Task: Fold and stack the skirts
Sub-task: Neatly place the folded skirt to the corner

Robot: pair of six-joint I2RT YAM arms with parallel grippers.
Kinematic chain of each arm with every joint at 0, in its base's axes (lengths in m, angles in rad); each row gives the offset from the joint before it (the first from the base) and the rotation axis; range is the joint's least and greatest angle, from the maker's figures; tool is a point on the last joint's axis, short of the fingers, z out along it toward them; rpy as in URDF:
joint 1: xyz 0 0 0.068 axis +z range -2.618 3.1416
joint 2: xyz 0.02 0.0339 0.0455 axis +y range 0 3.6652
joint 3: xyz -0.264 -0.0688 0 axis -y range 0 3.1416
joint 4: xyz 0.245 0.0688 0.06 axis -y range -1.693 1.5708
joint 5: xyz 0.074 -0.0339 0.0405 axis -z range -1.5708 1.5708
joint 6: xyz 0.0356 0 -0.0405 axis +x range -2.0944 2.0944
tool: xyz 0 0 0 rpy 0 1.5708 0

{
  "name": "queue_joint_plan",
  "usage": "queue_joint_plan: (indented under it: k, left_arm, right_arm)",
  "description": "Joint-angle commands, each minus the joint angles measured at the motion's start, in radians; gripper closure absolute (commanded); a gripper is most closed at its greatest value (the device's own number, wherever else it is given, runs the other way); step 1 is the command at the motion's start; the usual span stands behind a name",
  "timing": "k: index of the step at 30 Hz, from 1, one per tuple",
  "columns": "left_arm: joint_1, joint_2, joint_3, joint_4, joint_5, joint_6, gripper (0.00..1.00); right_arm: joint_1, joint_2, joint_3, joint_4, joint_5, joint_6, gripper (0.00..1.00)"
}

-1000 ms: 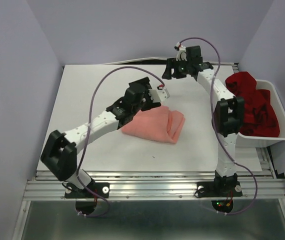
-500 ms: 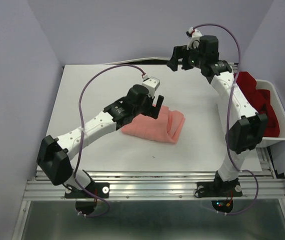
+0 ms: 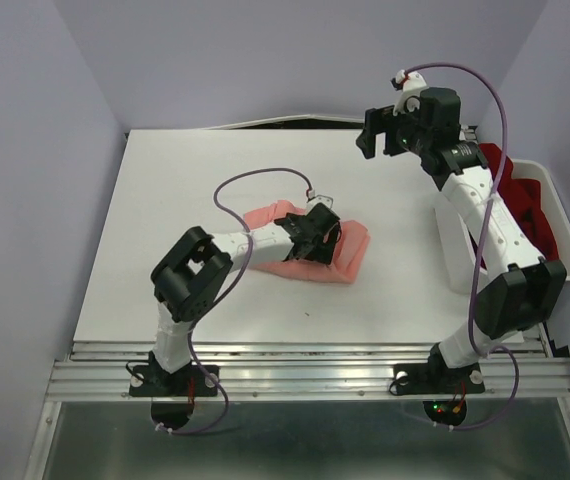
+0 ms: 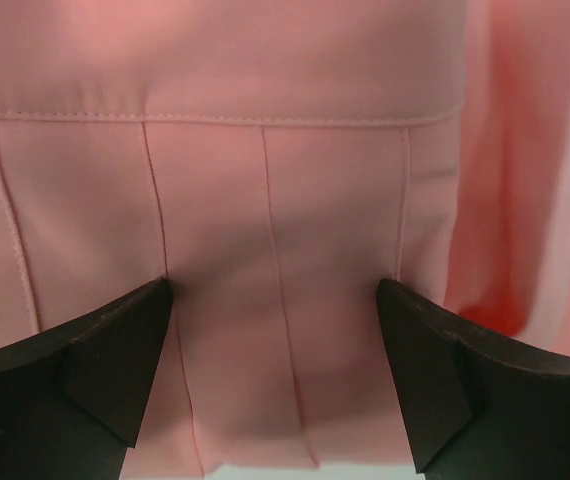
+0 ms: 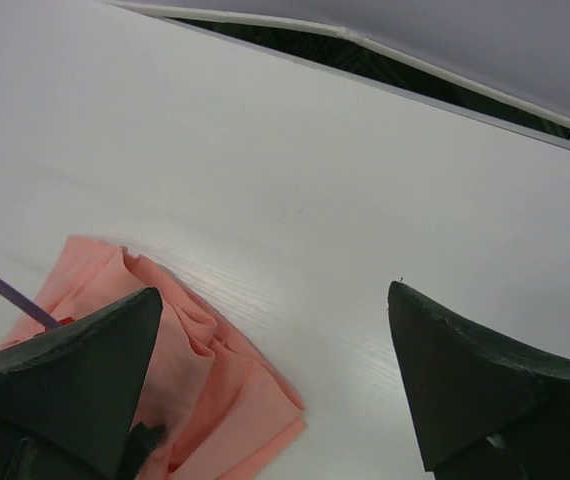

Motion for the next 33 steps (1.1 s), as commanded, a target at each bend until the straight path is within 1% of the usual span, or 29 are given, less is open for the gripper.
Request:
queue_joint_plan:
  k: [1,4,6,9,11,12,13,16,17,19,20,21,23,24,26,27,28,29,31,32,33]
  left_arm:
    - [0.044,0.088,0.06,-0.016,-0.037,-0.032,0.04]
    - [0.082,0.164,0.092,-0.034,-0.027,-0.033,0.04]
    - [0.134,0.185,0.106,-0.051,-0.027,-0.032,0.04]
    - [0.209,0.199,0.129,-0.063,-0.008,0.022,0.03]
    - [0.246,0.193,0.141,-0.074,-0.022,0.077,0.02]
    - [0.295,0.19,0.142,-0.078,-0.014,0.094,0.02]
    - [0.321,0.184,0.145,-0.086,0.001,0.112,0.02]
    - [0.418,0.178,0.159,-0.114,0.044,0.221,0.02]
    - [0.441,0.181,0.179,-0.14,0.041,0.275,0.02]
    - [0.493,0.187,0.198,-0.16,0.059,0.313,0.02]
    - [0.546,0.192,0.224,-0.18,0.065,0.356,0.02]
    - [0.571,0.193,0.236,-0.181,0.07,0.378,0.02]
    - [0.62,0.212,0.282,-0.177,0.101,0.457,0.02]
    - [0.674,0.233,0.315,-0.165,0.084,0.514,0.02]
    - [0.694,0.265,0.369,-0.177,0.094,0.563,0.02]
    - [0.734,0.308,0.444,-0.187,0.122,0.588,0.02]
    - [0.751,0.33,0.445,-0.203,0.145,0.603,0.02]
    - [0.78,0.356,0.533,-0.241,0.198,0.623,0.02]
    - [0.792,0.423,0.622,-0.266,0.19,0.672,0.02]
    - [0.794,0.445,0.7,-0.287,0.187,0.698,0.02]
    - [0.795,0.461,0.73,-0.283,0.158,0.712,0.02]
  right_arm:
    - [-0.003,-0.042,-0.028,0.039,0.014,-0.026,0.0]
    - [-0.012,-0.045,-0.037,0.039,0.017,-0.027,0.0]
    - [-0.012,-0.044,-0.039,0.039,0.018,-0.027,0.0]
    - [-0.012,-0.042,-0.039,0.035,0.011,-0.026,0.0]
    - [-0.012,-0.042,-0.04,0.035,0.014,-0.026,0.0]
    - [-0.012,-0.042,-0.042,0.035,0.018,-0.027,0.0]
    - [-0.012,-0.042,-0.044,0.035,0.02,-0.029,0.0]
    - [-0.012,-0.042,-0.051,0.032,0.026,-0.032,0.0]
    - [-0.012,-0.043,-0.053,0.032,0.027,-0.036,0.0]
    - [-0.012,-0.044,-0.06,0.026,0.034,-0.036,0.0]
    - [-0.012,-0.047,-0.065,0.028,0.038,-0.039,0.0]
    - [-0.021,-0.05,-0.071,0.028,0.038,-0.039,0.0]
    - [-0.021,-0.056,-0.091,0.029,0.041,-0.038,0.0]
    - [-0.021,-0.062,-0.108,0.032,0.049,-0.036,0.0]
    - [-0.021,-0.063,-0.123,0.032,0.047,-0.035,0.0]
    - [-0.021,-0.068,-0.129,0.034,0.049,-0.033,0.0]
    - [-0.021,-0.07,-0.137,0.035,0.047,-0.032,0.0]
    - [-0.021,-0.073,-0.146,0.037,0.046,-0.032,0.0]
    - [-0.021,-0.074,-0.149,0.035,0.044,-0.033,0.0]
    - [-0.03,-0.074,-0.149,0.034,0.043,-0.032,0.0]
    - [-0.03,-0.074,-0.149,0.034,0.044,-0.033,0.0]
